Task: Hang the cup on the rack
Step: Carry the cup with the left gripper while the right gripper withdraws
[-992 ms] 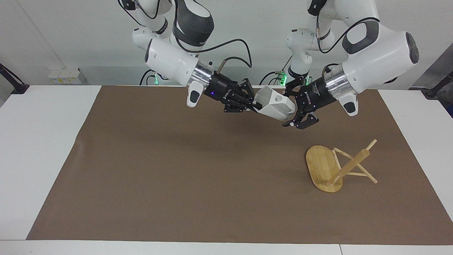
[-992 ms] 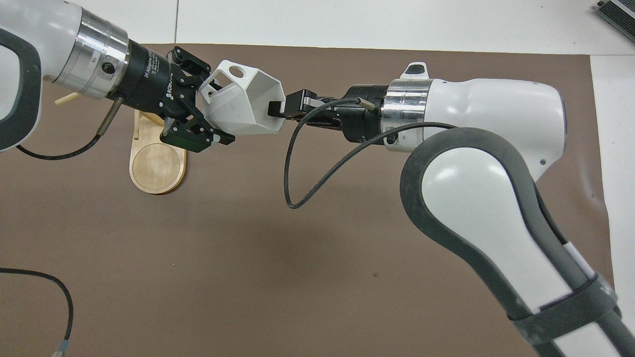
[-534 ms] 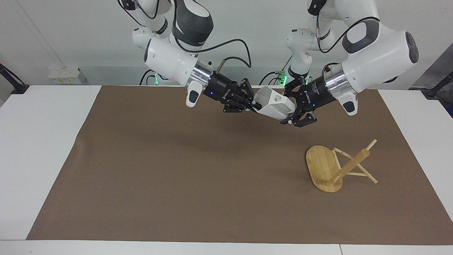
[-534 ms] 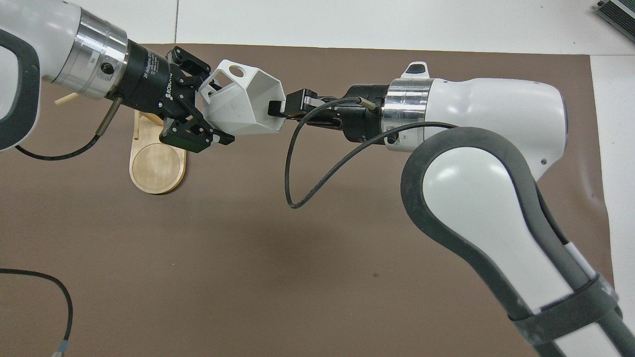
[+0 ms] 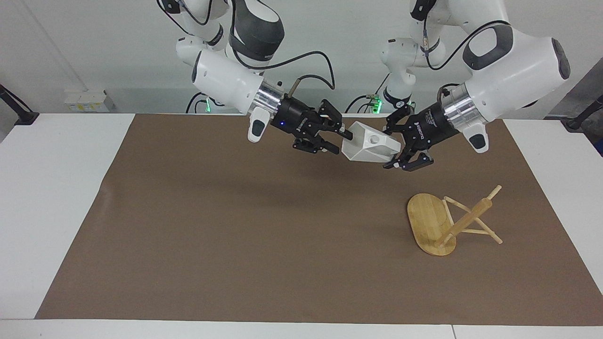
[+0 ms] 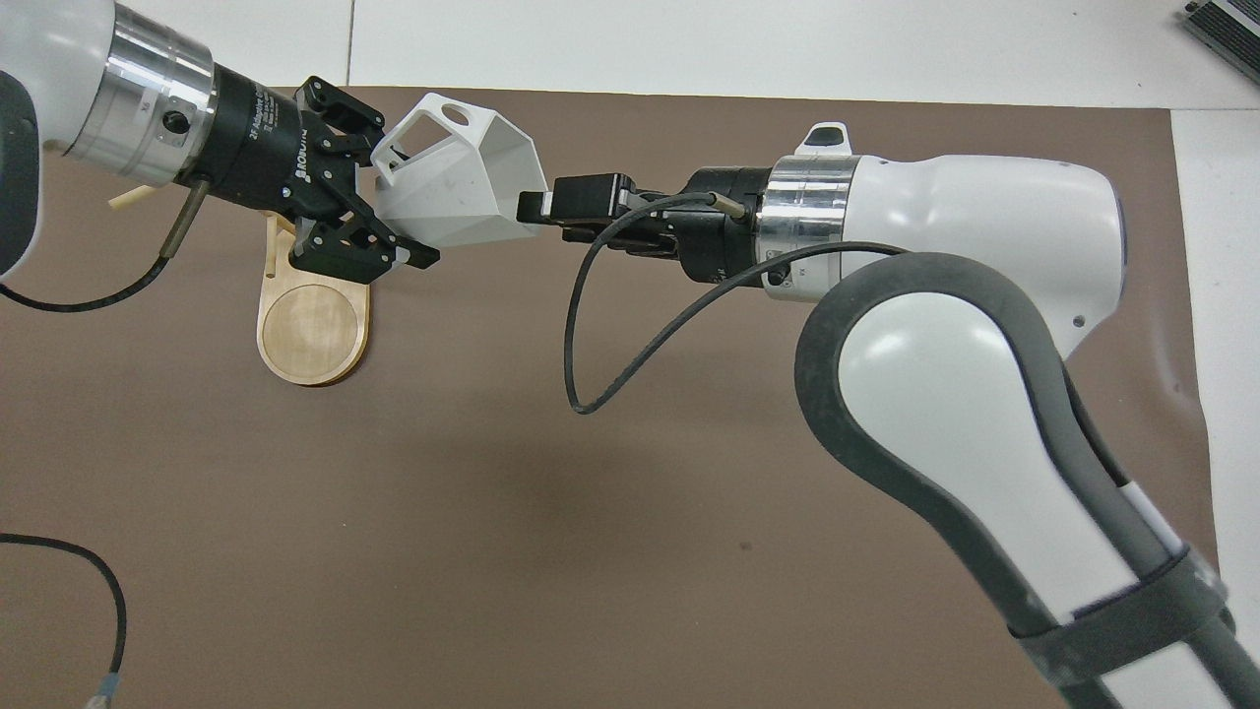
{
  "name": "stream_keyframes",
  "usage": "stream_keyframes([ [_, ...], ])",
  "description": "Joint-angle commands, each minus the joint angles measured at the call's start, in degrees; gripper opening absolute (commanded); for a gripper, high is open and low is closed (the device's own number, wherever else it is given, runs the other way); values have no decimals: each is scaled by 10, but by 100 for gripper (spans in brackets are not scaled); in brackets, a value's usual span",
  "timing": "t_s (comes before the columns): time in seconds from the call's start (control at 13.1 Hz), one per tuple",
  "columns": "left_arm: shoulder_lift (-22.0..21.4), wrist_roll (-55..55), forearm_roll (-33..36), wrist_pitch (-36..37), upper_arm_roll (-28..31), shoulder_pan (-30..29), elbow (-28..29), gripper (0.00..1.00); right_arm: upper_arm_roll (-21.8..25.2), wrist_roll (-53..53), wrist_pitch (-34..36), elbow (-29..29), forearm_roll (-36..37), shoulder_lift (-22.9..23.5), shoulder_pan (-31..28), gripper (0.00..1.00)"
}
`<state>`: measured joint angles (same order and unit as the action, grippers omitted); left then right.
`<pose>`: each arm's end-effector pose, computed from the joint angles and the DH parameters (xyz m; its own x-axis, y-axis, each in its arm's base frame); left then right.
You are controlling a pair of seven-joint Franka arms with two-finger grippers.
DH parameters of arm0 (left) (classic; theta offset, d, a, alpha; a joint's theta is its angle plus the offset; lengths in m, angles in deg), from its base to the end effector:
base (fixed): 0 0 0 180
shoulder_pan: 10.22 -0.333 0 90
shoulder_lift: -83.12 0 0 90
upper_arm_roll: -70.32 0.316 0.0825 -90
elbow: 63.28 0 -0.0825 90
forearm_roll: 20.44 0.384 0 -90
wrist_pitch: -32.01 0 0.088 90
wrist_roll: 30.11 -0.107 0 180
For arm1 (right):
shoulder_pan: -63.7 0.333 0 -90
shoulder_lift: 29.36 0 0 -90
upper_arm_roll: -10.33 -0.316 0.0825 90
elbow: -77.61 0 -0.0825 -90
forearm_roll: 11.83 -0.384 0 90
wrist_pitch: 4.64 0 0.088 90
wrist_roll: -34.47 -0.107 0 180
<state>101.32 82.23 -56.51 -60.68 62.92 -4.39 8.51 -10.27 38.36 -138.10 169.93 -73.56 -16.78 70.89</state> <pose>0.6259 -0.1936 0.6108 -0.2098 0.7803 -0.5892 0.9736 0.1111 -0.1995 0.5959 0.3045 0.5708 0.9762 -0.1547 0.1521 0.0623 -0.4716 -0.8796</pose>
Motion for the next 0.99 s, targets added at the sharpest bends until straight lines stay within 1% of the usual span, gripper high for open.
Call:
stream_keyframes([
  [0.0, -25, 9, 13, -24, 9, -2, 38, 0, -2, -13, -3, 3, 0, -3, -2, 100],
  [0.15, -37, 22, 25, -52, 11, -3, 66, 0, 0, -13, -2, 8, 9, -4, -12, 100],
  [0.23, -46, 32, 38, -73, 12, -3, 90, 0, 1, -11, 0, 16, 40, -4, -26, 100],
  [0.31, -59, 42, 49, -96, 12, -3, 120, 0, 1, -11, 0, 35, 100, -9, -45, 100],
  [0.46, -77, 70, 54, -129, 19, -10, 169, 0, 2, -12, 0, 71, 290, -18, -93, 100],
  [0.53, -85, 87, 57, -137, 20, -11, 183, 0, 2, -11, 6, 74, 384, -18, -125, 100],
  [0.61, -90, 107, 76, -140, 20, -13, 197, 0, 1, -10, 13, 74, 446, -17, -155, 100],
  [0.76, -105, 140, 117, -145, 20, -16, 229, 0, 2, -10, 40, 75, 505, -17, -198, 100],
  [0.84, -115, 146, 124, -145, 21, -18, 246, 0, 4, -10, 46, 74, 551, -17, -225, 100],
  [0.92, -120, 161, 129, -145, 24, -34, 260, 0, 4, -10, 61, 73, 615, -16, -247, 100],
])
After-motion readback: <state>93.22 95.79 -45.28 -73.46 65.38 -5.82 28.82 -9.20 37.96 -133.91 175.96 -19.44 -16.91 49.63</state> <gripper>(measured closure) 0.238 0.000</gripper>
